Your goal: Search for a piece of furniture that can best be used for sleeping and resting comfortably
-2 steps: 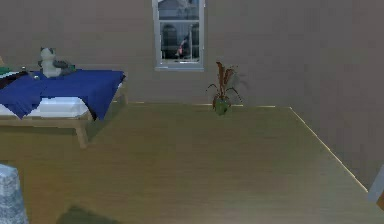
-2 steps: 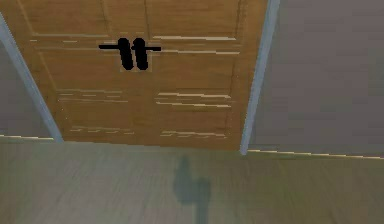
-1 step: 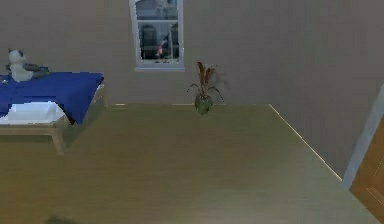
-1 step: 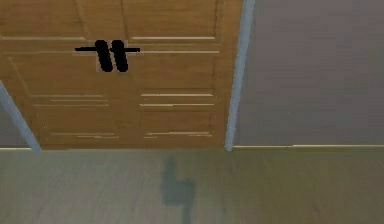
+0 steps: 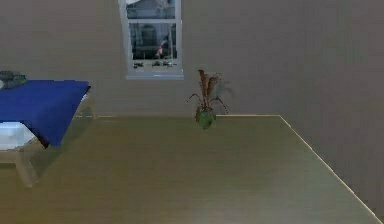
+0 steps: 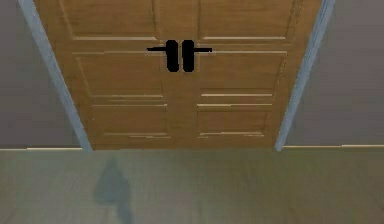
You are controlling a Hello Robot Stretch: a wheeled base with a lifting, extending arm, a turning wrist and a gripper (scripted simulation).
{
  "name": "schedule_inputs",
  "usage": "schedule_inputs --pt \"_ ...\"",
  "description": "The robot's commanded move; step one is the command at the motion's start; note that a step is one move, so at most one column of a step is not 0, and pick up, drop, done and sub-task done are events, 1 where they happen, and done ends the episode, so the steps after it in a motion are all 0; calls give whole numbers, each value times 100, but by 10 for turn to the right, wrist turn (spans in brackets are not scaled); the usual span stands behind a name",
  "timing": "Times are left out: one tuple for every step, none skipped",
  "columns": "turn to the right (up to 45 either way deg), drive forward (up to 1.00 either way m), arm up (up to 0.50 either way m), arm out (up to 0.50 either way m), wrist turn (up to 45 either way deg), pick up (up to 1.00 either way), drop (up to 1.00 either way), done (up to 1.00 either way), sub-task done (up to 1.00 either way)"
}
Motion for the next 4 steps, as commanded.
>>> schedule_inputs --pt "-360 0 0 0 0 0 0 0 0" --pt "0 100 0 0 0 0 0 0 0" --pt "-90 0 0 0 0 0 0 0 0" --pt "0 5 0 0 0 0 0 0 0"
